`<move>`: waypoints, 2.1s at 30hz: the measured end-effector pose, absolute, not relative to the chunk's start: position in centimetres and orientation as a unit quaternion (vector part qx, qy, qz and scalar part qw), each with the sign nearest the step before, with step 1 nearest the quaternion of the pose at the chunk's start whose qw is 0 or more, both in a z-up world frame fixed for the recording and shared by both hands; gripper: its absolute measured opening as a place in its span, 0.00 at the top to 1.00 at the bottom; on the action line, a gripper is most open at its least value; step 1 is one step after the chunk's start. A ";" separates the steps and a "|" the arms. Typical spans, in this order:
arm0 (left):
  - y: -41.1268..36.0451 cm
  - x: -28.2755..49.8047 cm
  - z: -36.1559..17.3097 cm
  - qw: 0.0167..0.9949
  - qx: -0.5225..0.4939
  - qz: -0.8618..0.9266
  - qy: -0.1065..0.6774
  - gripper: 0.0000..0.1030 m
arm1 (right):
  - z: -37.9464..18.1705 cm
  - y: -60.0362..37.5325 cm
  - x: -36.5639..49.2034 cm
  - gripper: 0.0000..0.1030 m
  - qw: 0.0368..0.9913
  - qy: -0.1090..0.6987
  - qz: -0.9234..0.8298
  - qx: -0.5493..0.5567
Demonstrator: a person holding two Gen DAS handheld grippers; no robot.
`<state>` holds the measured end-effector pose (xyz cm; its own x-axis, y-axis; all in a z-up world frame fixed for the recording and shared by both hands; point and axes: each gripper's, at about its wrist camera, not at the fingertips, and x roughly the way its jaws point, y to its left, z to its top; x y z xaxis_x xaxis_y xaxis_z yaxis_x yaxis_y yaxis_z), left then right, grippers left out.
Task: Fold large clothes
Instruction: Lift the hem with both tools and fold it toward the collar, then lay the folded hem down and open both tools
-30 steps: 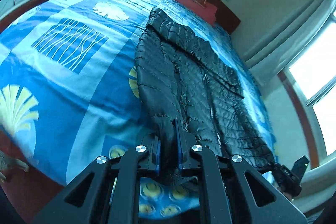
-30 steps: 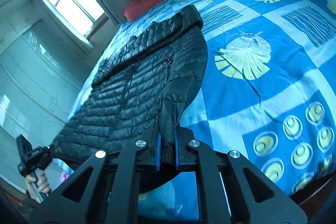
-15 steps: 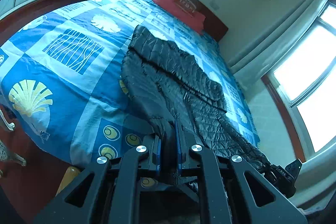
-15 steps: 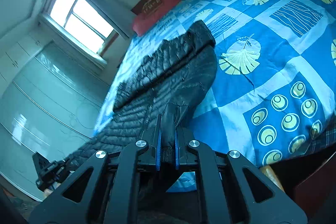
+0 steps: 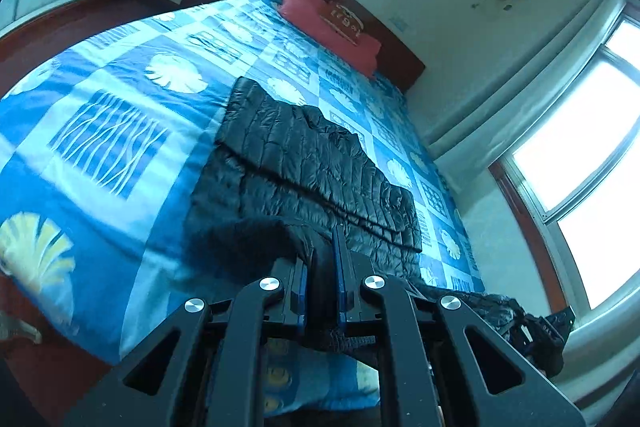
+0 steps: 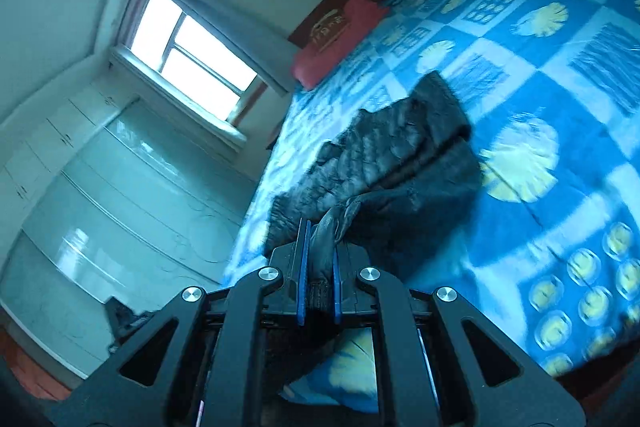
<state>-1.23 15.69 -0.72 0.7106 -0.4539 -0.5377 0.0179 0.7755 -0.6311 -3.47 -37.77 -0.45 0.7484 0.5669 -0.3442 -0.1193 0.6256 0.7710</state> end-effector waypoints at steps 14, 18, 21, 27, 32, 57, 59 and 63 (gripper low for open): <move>16.0 19.7 -2.7 0.861 -0.304 -0.105 0.395 0.90 | 0.5 -35.9 19.6 0.91 0.854 0.308 0.176 0.380; 16.1 25.8 -4.0 0.855 -0.312 -0.092 0.404 0.90 | -1.3 -36.0 25.3 0.91 0.849 0.321 0.151 0.392; 15.8 29.7 -5.2 0.854 -0.307 -0.080 0.412 0.90 | -3.8 -36.1 30.0 0.91 0.842 0.338 0.131 0.399; 15.0 36.0 -9.0 0.844 -0.295 -0.056 0.444 0.90 | -9.7 -36.4 36.9 0.90 0.824 0.383 0.094 0.406; 14.4 38.9 -12.4 0.837 -0.281 -0.042 0.468 0.90 | -13.9 -36.0 39.7 0.90 0.821 0.413 0.073 0.387; 16.4 39.4 -10.2 0.856 -0.260 -0.068 0.442 0.27 | -11.6 -37.1 39.8 0.42 0.866 0.404 0.079 0.283; 16.4 39.9 -11.0 0.856 -0.242 -0.072 0.451 0.27 | -12.4 -36.8 40.9 0.42 0.864 0.417 0.087 0.270; 15.6 41.0 -12.3 0.860 -0.194 -0.082 0.465 0.27 | -13.5 -35.6 43.0 0.42 0.862 0.438 0.099 0.236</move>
<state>41.02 15.59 -12.31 0.5542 -0.3211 -0.7679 -0.0389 0.9116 -0.4093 42.95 -35.64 -13.47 0.5964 0.3783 -0.7080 0.0359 0.8685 0.4944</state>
